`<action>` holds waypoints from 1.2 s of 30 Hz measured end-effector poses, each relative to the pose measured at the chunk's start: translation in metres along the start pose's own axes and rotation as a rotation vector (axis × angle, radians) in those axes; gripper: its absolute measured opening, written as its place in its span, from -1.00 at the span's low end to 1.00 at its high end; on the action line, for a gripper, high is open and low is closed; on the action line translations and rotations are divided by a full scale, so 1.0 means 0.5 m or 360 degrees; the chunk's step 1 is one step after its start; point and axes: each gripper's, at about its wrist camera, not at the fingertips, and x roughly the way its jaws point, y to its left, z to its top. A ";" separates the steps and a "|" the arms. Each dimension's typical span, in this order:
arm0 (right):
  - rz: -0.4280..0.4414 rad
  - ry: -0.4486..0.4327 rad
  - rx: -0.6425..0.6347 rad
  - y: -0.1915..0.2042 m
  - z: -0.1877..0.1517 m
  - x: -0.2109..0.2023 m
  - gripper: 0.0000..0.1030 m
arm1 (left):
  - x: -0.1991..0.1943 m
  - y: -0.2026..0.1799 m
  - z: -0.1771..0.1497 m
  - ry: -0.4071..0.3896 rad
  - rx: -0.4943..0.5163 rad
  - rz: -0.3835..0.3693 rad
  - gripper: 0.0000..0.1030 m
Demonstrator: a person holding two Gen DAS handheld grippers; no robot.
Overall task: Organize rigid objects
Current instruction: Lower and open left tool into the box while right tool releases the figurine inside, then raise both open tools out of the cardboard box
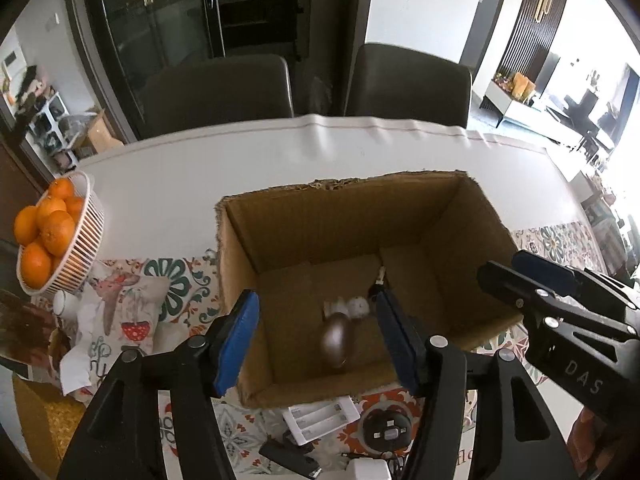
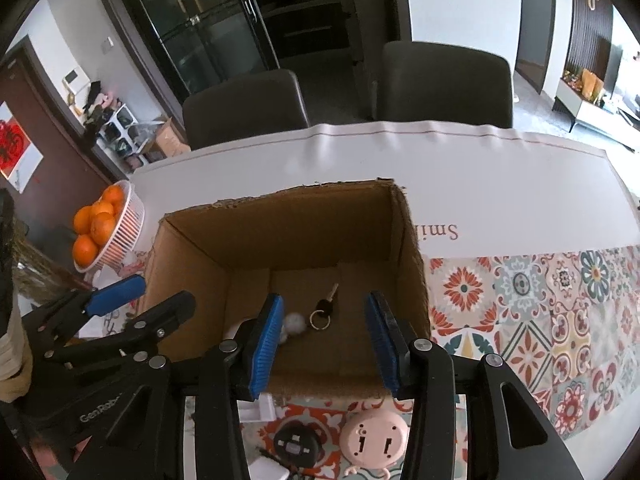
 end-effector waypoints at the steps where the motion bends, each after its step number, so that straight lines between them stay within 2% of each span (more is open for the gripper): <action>1: -0.0009 -0.0021 0.0000 0.001 -0.002 -0.009 -0.13 | -0.011 0.001 -0.004 -0.0029 0.0005 0.0010 0.17; 9: 0.0008 -0.0150 0.0011 0.017 -0.023 -0.064 -0.10 | -0.073 0.007 -0.026 -0.0156 0.0003 -0.0010 0.17; 17: -0.0004 -0.0274 -0.0018 0.048 -0.051 -0.122 0.00 | -0.134 0.022 -0.061 -0.0271 -0.0006 -0.0011 0.27; 24: -0.0024 -0.0337 -0.0049 0.072 -0.088 -0.145 0.11 | -0.175 0.037 -0.103 -0.0376 0.0020 0.0058 0.35; 36: -0.0038 -0.0396 -0.0042 0.095 -0.164 -0.174 0.26 | -0.217 0.050 -0.195 -0.0479 0.0023 0.0115 0.42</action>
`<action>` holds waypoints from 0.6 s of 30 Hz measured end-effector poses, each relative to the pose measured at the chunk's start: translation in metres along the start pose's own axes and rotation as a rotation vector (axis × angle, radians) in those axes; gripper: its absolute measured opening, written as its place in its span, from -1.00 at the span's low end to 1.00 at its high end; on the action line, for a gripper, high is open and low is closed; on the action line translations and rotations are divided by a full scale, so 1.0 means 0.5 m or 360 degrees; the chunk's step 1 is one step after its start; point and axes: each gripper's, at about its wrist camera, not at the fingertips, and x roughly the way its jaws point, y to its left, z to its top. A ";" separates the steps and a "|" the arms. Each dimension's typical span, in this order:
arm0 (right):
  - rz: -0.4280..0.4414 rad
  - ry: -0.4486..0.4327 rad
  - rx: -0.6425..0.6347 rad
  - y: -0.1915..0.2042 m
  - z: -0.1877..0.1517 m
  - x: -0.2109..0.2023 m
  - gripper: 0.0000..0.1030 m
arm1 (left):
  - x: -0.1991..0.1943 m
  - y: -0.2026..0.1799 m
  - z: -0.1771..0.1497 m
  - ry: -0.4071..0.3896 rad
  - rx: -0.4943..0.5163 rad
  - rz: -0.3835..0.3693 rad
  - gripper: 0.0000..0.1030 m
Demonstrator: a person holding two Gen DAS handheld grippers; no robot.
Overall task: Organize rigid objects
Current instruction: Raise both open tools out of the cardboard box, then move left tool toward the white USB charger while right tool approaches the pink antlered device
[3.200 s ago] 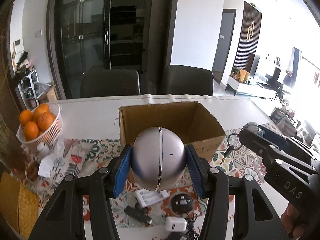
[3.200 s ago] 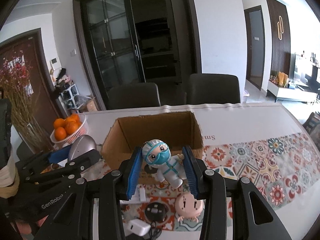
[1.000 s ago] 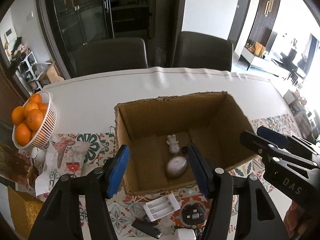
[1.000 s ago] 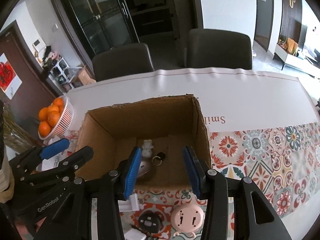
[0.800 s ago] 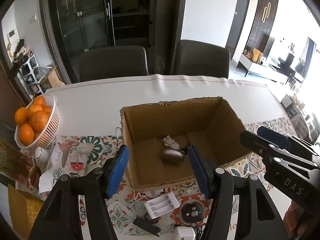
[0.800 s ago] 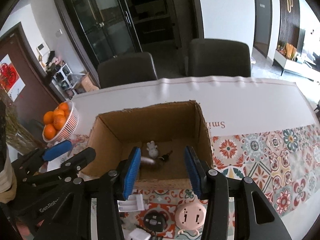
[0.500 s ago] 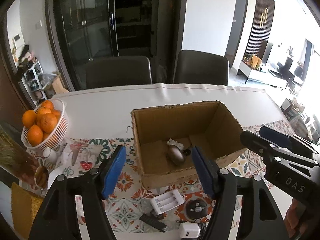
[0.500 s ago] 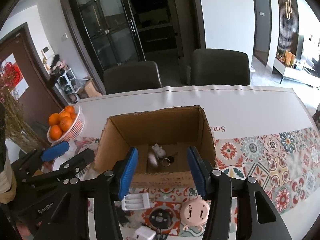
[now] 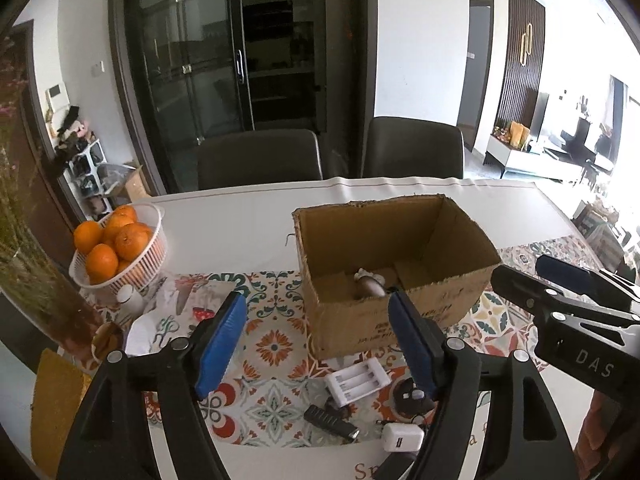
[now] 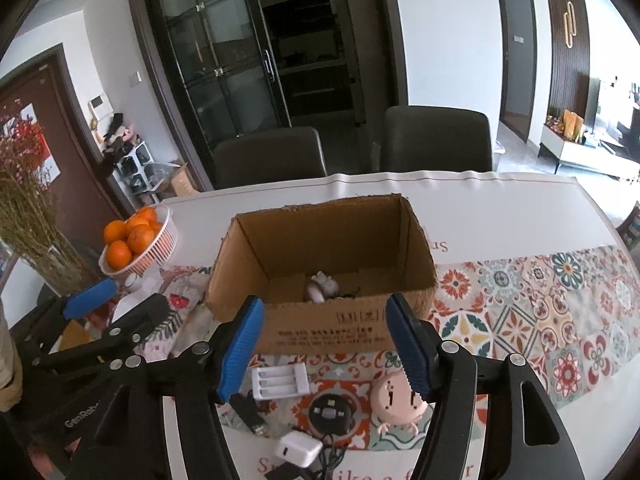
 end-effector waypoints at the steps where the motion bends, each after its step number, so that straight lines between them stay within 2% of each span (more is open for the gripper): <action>1: -0.0006 -0.0006 0.0001 0.000 -0.006 -0.004 0.27 | -0.005 0.000 -0.007 -0.0003 0.0000 -0.0001 0.42; 8: -0.0024 -0.0052 -0.0021 0.000 -0.054 -0.034 0.28 | -0.034 -0.002 -0.051 -0.0017 -0.0010 -0.0008 0.42; 18: 0.0012 -0.0069 -0.0085 -0.017 -0.109 -0.055 0.35 | -0.052 -0.035 -0.119 0.0032 0.0000 -0.0038 0.42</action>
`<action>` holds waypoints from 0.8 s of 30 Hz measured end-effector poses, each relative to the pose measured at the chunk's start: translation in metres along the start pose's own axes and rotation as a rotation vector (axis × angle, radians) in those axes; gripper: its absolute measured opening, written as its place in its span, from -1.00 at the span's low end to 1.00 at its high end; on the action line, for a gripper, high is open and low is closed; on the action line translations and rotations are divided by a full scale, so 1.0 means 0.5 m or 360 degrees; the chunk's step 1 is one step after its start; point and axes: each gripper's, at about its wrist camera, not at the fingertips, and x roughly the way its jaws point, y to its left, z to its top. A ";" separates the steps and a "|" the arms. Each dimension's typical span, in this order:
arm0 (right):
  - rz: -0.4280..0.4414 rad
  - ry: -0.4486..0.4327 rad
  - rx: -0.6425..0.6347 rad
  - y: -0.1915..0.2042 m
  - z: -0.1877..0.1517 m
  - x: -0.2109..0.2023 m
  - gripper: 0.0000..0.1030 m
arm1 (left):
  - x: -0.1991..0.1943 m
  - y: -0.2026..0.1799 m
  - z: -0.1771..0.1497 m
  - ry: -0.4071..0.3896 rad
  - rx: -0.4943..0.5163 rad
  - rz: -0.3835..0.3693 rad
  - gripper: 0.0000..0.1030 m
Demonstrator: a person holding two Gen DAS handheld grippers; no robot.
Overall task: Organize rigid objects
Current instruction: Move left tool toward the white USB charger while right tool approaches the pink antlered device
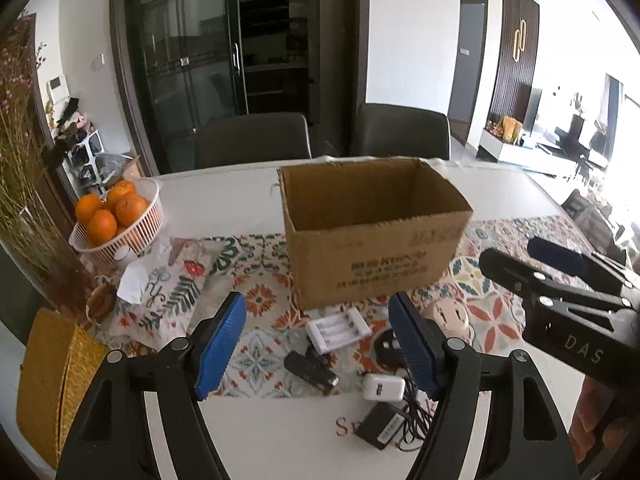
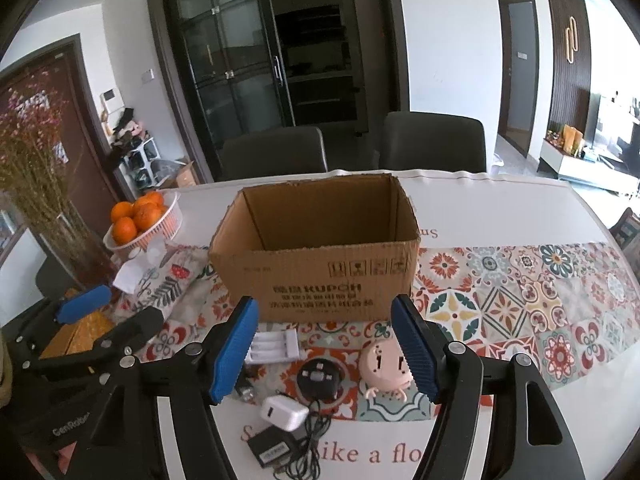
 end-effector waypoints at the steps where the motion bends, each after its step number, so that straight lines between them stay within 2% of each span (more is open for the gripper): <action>1: -0.0003 0.0002 -0.0005 -0.003 -0.008 -0.003 0.35 | 0.001 -0.004 -0.007 0.0009 0.0004 -0.0004 0.42; 10: 0.0015 0.0075 -0.0090 -0.025 -0.050 0.008 0.37 | 0.029 -0.041 -0.055 0.0131 0.0007 -0.0031 0.41; 24: 0.0067 0.0202 -0.0071 -0.086 -0.108 0.057 0.37 | 0.075 -0.094 -0.112 0.0218 -0.0007 -0.0090 0.40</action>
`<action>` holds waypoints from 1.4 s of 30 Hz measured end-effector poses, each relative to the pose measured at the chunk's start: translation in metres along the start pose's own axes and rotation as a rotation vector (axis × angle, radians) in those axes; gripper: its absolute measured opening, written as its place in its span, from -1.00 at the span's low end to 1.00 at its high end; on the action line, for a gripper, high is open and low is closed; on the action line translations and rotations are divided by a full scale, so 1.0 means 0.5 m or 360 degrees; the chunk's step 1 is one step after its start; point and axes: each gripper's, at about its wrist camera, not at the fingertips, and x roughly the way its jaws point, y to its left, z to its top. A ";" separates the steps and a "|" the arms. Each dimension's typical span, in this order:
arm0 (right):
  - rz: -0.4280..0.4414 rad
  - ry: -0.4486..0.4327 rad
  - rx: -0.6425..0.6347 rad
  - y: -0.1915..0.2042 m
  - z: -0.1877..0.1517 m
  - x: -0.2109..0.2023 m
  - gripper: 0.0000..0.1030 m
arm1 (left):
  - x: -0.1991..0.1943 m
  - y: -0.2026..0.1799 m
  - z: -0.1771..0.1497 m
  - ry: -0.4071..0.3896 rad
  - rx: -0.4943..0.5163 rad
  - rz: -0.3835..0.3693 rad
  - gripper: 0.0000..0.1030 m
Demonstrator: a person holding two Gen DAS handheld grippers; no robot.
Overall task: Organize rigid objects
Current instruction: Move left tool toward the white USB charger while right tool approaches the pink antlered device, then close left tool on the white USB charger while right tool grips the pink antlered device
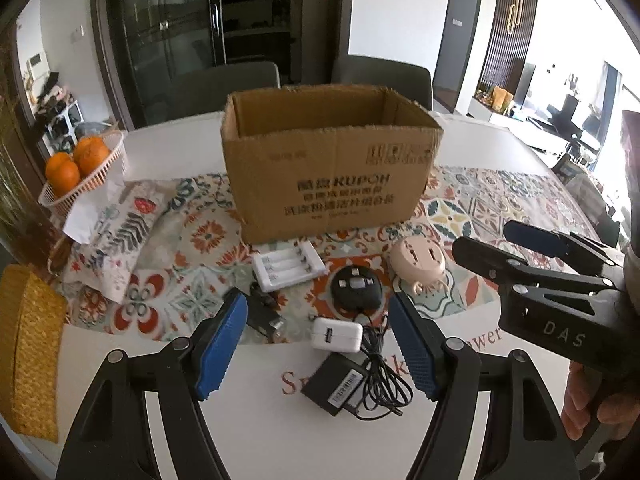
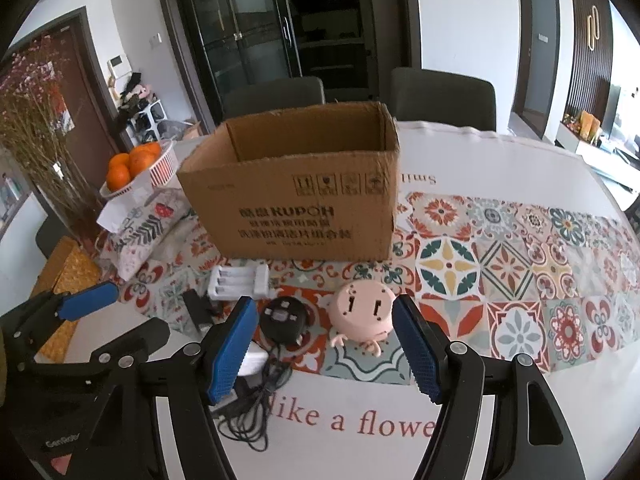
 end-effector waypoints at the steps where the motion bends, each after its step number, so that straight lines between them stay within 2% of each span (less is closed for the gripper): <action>1: 0.0001 0.0011 -0.0012 -0.003 -0.004 0.005 0.37 | 0.006 -0.002 -0.005 0.0014 -0.0004 -0.0008 0.40; 10: 0.0021 0.0051 -0.0088 -0.013 -0.028 0.044 0.37 | 0.052 -0.013 -0.038 0.0071 0.0028 -0.0043 0.40; 23: 0.0062 0.0124 -0.0064 -0.038 -0.050 0.116 0.43 | 0.124 -0.016 -0.054 0.0141 0.0039 -0.0042 0.36; 42: 0.0029 0.0194 -0.0074 -0.068 -0.052 0.203 0.45 | 0.212 -0.016 -0.069 0.0265 0.0022 -0.0074 0.27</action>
